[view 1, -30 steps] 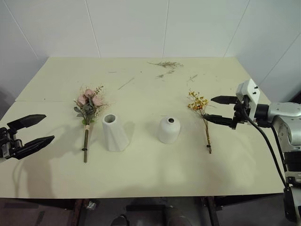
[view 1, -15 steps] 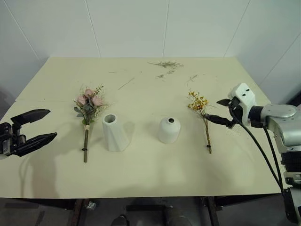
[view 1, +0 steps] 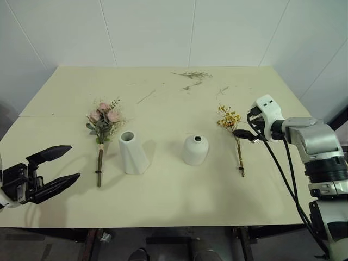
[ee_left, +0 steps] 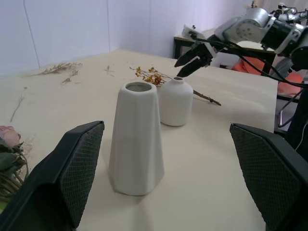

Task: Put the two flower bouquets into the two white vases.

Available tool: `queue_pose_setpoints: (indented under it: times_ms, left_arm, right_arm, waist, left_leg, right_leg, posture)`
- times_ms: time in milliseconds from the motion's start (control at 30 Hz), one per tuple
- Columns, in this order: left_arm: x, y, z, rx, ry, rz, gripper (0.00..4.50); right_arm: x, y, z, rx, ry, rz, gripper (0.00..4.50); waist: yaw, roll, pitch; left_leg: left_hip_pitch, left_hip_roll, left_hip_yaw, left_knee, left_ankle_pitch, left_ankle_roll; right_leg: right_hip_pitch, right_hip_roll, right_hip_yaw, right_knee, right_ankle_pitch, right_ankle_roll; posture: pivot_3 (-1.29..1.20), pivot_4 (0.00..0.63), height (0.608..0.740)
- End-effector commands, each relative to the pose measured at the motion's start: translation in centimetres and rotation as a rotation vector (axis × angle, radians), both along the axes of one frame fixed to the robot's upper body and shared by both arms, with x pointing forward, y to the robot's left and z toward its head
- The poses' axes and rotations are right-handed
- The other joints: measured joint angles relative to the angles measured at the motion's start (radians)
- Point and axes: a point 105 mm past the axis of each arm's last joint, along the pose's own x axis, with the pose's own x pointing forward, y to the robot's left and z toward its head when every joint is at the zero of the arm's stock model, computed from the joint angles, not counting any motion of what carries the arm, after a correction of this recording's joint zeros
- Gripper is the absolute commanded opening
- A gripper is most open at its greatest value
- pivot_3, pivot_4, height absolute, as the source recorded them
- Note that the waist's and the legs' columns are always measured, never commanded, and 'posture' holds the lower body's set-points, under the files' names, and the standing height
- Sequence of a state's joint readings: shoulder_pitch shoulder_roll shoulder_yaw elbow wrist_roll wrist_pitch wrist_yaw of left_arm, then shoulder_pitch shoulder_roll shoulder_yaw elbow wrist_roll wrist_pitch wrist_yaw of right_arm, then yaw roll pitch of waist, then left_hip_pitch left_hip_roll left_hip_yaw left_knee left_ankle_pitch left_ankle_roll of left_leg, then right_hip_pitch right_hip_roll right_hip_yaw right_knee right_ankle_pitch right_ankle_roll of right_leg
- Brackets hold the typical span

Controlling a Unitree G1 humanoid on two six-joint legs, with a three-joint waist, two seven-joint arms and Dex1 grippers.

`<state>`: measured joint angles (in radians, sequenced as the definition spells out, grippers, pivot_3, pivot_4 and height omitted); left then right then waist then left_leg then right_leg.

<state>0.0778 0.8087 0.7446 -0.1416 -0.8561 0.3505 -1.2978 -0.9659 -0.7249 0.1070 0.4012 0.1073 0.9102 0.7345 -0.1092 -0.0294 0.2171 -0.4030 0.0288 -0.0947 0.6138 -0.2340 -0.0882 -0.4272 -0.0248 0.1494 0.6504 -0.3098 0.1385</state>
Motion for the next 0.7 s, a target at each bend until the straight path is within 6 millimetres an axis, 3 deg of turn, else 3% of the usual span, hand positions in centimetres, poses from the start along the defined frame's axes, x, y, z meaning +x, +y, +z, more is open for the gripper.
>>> queue_pose_setpoints:
  times_ms: [33, 400, 700]
  left_arm:
    - [-0.6, -0.3, 1.1, 0.019, -0.054, -0.005, 4.47]
    - [-0.1, 0.0, 1.8, 0.025, -0.108, 0.017, 4.47]
    - [0.5, 0.1, 2.2, 0.011, -0.124, -0.012, 4.47]
  right_arm:
    - [0.6, -0.3, 0.9, -0.009, 0.003, -0.067, 4.50]
    - [0.3, 0.2, 0.3, 0.009, 0.118, -0.110, 4.50]
    - [-1.1, 2.2, -0.3, 0.009, 0.211, -0.096, 4.50]
  waist:
    - [-0.001, 0.000, 0.000]
    - [-0.002, 0.000, 0.000]
    - [-0.003, 0.000, 0.000]
  left_leg:
    - [0.000, 0.000, 0.000, 0.000, 0.000, 0.000]
    - [0.000, 0.000, 0.000, -0.001, 0.000, 0.000]
    - [0.000, 0.000, 0.000, -0.001, 0.000, 0.000]
  right_leg:
    - [0.000, 0.000, 0.000, 0.000, 0.000, 0.000]
    - [0.000, 0.000, 0.000, -0.001, 0.000, 0.000]
    - [0.000, 0.000, 0.000, -0.001, 0.000, 0.000]
  posture:
    - [0.00, 0.150, 0.740]
    - [0.00, 0.150, 0.740]
    - [0.00, 0.150, 0.740]
